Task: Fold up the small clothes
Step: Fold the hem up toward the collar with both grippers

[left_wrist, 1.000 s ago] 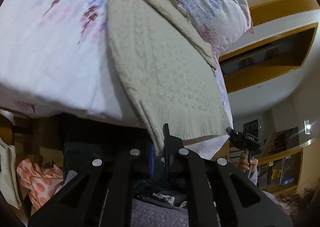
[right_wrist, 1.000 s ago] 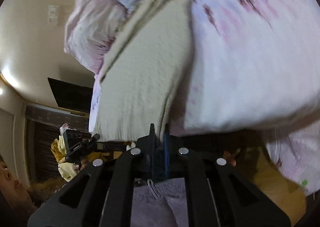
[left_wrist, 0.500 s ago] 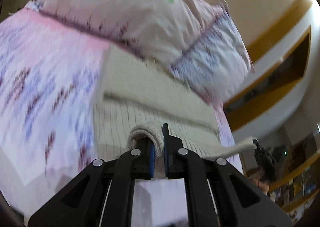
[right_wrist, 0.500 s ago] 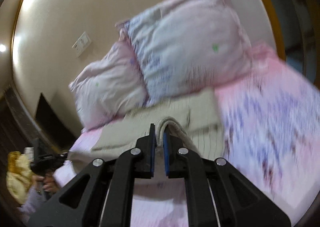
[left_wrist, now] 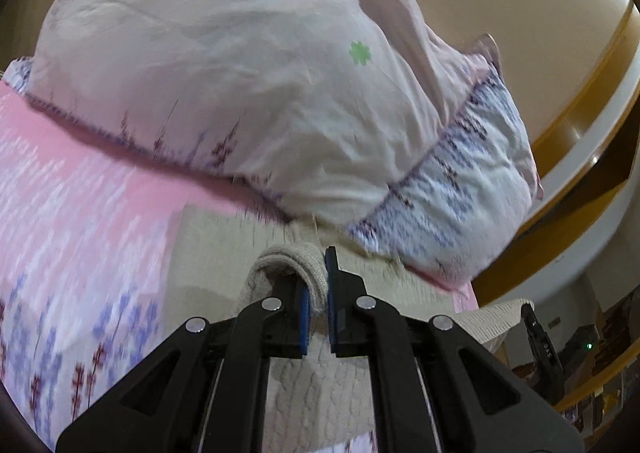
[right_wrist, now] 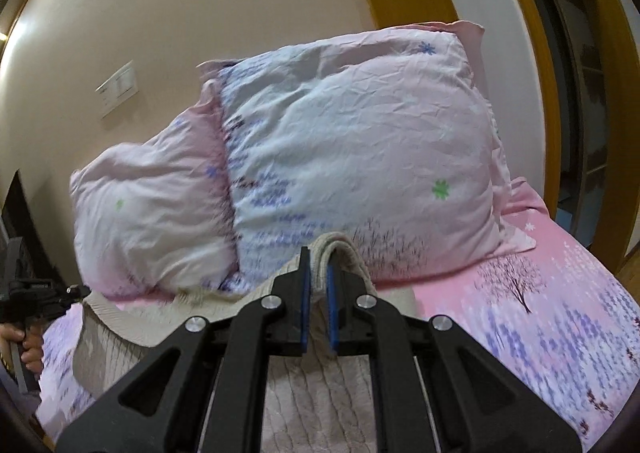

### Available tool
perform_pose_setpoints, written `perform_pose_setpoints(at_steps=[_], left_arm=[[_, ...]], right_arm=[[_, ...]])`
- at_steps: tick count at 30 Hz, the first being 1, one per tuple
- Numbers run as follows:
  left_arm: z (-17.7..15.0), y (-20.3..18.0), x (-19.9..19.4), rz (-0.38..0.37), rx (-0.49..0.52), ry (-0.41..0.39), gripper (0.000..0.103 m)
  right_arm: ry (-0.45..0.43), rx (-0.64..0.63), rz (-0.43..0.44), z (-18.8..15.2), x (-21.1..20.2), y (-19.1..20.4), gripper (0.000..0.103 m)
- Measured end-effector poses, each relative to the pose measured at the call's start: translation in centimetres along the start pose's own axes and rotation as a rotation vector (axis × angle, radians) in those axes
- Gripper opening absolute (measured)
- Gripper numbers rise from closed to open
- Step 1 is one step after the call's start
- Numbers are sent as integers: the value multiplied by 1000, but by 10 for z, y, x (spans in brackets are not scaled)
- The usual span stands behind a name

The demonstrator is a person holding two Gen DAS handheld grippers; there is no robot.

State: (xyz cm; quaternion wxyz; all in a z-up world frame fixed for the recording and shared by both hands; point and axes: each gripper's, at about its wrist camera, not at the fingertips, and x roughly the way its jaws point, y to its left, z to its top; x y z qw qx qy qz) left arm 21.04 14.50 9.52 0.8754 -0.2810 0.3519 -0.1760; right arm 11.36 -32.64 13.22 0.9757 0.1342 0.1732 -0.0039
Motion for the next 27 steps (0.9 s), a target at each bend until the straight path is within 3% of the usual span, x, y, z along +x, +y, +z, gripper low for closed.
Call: perform_pose_setpoints(at_steps=[3, 7, 14, 16, 18, 20, 23, 25, 27], left_arm=[[17, 8, 22, 20, -24, -2, 6], [18, 18, 62, 85, -25, 60, 6], [21, 31, 88, 110, -50, 94, 6], [17, 39, 98, 116, -80, 117, 6], [13, 47, 107, 120, -106, 144, 6], [11, 50, 111, 116, -115, 170, 6], [14, 47, 105, 92, -104, 184, 23], [18, 44, 90, 90, -86, 162, 58], [18, 42, 69, 88, -50, 129, 67]], right_arm=[[25, 62, -42, -1, 34, -7, 7], [173, 157, -110, -20, 86, -24, 7], [253, 239, -181, -31, 118, -34, 8], [298, 260, -200, -35, 130, -36, 16], [353, 293, -218, -42, 140, -40, 46], [381, 310, -205, -46, 141, -44, 53], [359, 323, -195, -44, 125, -50, 60], [344, 340, -187, -42, 107, -60, 60], [359, 343, -185, -44, 90, -70, 58]])
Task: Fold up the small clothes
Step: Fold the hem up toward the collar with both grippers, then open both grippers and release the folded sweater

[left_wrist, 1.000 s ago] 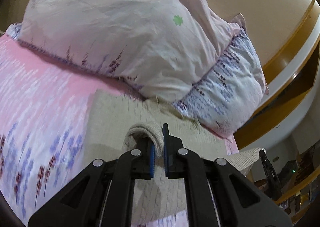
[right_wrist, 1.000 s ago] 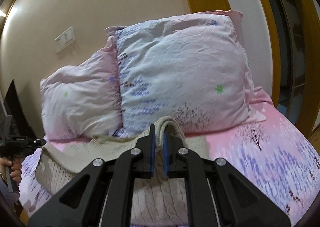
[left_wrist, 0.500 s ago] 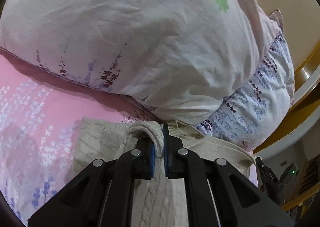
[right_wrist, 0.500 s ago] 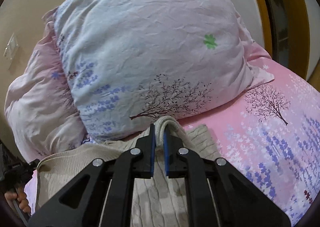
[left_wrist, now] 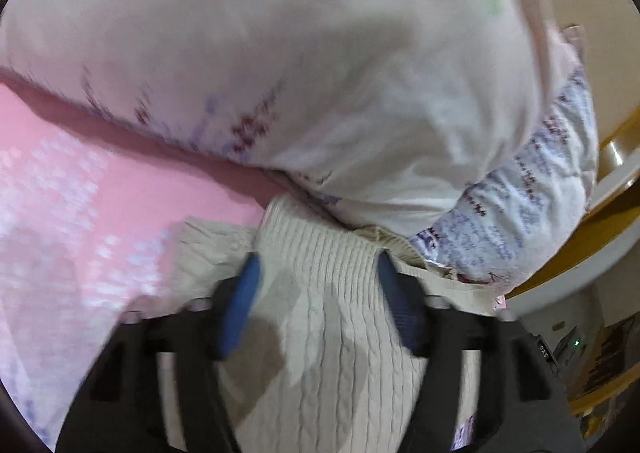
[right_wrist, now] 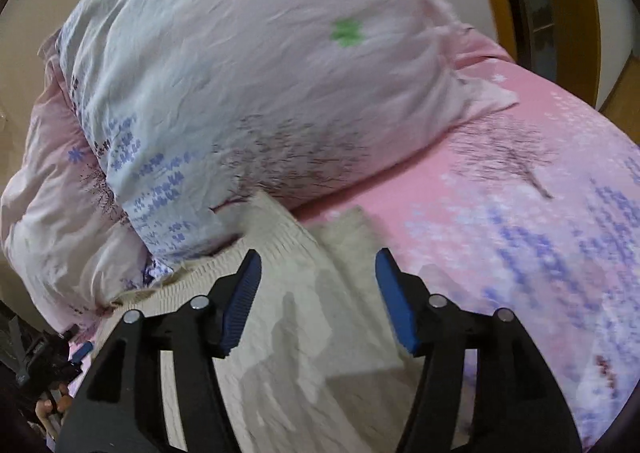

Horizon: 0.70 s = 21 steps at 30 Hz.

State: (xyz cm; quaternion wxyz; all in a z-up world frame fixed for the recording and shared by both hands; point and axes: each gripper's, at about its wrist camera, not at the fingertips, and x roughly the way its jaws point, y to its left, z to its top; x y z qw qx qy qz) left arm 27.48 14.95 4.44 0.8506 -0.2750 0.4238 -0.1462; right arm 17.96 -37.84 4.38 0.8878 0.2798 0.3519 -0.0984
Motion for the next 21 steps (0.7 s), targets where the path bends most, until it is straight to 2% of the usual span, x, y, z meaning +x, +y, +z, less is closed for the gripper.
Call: perform_pose_setpoints(at_steps=[1, 4, 6, 10, 13, 14, 15, 21], left_arm=[[-2, 1, -8, 6, 17, -4, 67], [-14, 3, -29, 9, 71, 11, 67], [-26, 6, -37, 12, 107, 44, 67], [-49, -4, -35, 6, 162, 101, 66], [-61, -10, -31, 23, 202, 114, 66], [-62, -11, -30, 31, 208, 115, 66], [-63, -11, -29, 37, 213, 119, 66], [-66, -12, -19, 53, 229, 139, 66]], right_arm=[[14, -4, 4, -3, -6, -7, 56], [61, -18, 4, -17, -20, -25, 44], [92, -42, -1, -28, -26, -30, 38], [110, -135, -22, -45, -29, -21, 34], [123, -180, -49, -49, -25, -17, 26], [120, -189, -44, -51, -25, -15, 15], [113, -197, -46, -52, -28, -15, 12], [67, -148, -10, -59, -57, -21, 8]])
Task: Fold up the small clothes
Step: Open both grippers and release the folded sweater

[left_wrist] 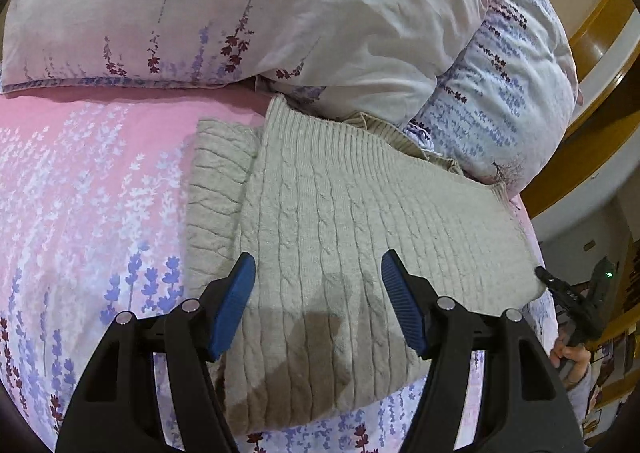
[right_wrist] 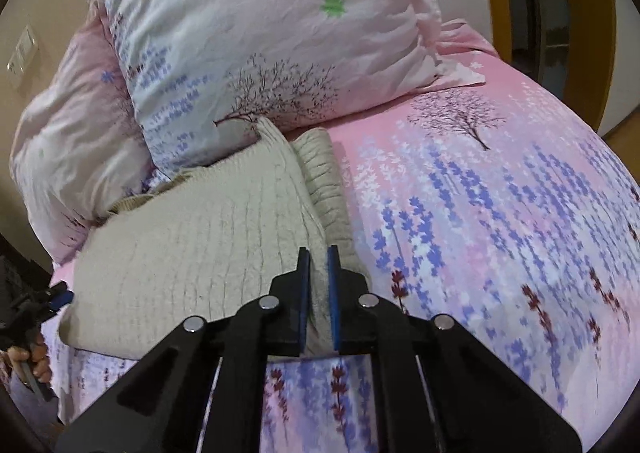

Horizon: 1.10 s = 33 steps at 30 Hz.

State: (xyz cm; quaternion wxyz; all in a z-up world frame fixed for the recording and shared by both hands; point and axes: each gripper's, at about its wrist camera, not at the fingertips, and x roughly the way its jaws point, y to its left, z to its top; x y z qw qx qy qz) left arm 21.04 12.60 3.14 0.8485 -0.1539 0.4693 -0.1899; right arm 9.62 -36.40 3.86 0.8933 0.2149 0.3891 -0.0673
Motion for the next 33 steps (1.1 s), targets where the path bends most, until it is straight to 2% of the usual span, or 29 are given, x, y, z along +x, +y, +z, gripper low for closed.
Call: perform_pose_setpoints(at_steps=[4, 7, 8, 10, 11, 12, 14, 17, 21, 25, 27, 28, 29, 30, 32, 33], left_arm=[[0, 0, 4, 7, 19, 5, 66], [0, 4, 6, 2, 13, -2, 66], [0, 5, 5, -3, 5, -6, 66], [-2, 7, -1, -15, -7, -17, 66], [-3, 8, -5, -18, -8, -24, 66], [-4, 10, -10, -21, -12, -38, 66], [-4, 18, -18, -21, -35, -59, 66], [-2, 36, -28, -18, -102, -86, 66], [-3, 57, -30, -60, -203, -79, 66], [-4, 61, -22, -62, -226, -46, 66], [-5, 61, -17, -75, -229, -26, 67], [-5, 60, -14, -76, -230, -13, 67], [-5, 60, -13, -75, -231, -7, 67], [-6, 61, -10, -73, -232, 2, 67], [-5, 60, -8, -74, -233, -3, 67], [-5, 59, -7, -76, -234, -1, 67]], right_arm=[[21, 22, -10, -10, -6, -4, 8], [79, 13, -53, -13, 14, -6, 10], [85, 12, -63, -12, 16, -4, 14], [52, 0, -95, -9, 10, 3, 31], [17, -13, -96, -6, 5, 7, 46], [-24, -33, -92, -5, -2, 14, 49], [-64, -106, -60, -4, -7, 35, 49], [-22, -218, 13, -9, 6, 71, 49], [2, -381, 37, -22, 26, 125, 49], [44, -501, 6, -36, 48, 162, 51], [95, -554, -45, -46, 67, 170, 56], [61, -583, -64, -50, 68, 172, 58], [54, -600, -82, -51, 69, 174, 64], [60, -588, -89, -47, 68, 174, 66], [65, -525, -35, -39, 62, 170, 66], [52, -476, 25, -34, 56, 167, 66]])
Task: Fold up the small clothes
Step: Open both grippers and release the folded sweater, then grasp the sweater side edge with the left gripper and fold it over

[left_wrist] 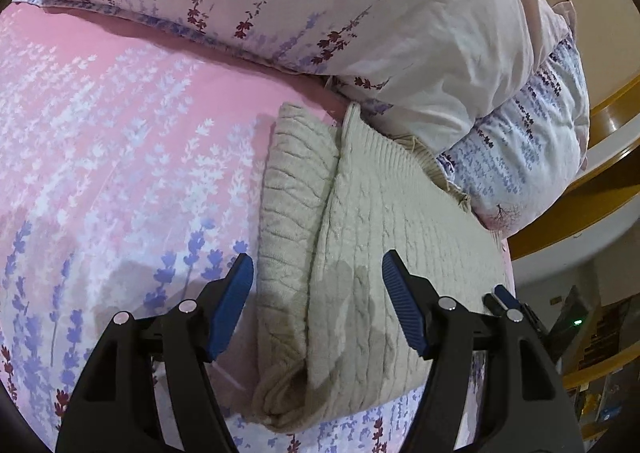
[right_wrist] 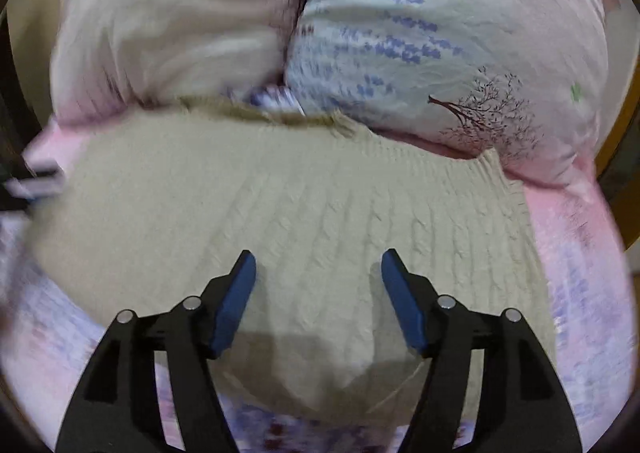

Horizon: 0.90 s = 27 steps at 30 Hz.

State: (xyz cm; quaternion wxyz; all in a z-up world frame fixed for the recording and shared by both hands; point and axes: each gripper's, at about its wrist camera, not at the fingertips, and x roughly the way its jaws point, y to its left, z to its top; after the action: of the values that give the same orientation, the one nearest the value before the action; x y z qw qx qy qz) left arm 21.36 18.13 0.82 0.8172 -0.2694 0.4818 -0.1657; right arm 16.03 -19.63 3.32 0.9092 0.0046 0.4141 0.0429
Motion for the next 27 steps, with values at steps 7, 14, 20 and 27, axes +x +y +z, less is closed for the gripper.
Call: perform_pose_setpoints(at_steps=[7, 14, 20, 27], left_arm=[[7, -4, 10, -29, -44, -4, 67], [6, 4, 18, -88, -161, -18, 50], [1, -10, 24, -100, -200, -13, 32], [1, -29, 24, -190, -236, -15, 19]], right_arm=[[12, 114, 146, 9, 9, 2, 68], [47, -10, 25, 5, 28, 26, 75], [55, 0, 53, 7, 30, 23, 83], [48, 3, 45, 7, 17, 16, 84]])
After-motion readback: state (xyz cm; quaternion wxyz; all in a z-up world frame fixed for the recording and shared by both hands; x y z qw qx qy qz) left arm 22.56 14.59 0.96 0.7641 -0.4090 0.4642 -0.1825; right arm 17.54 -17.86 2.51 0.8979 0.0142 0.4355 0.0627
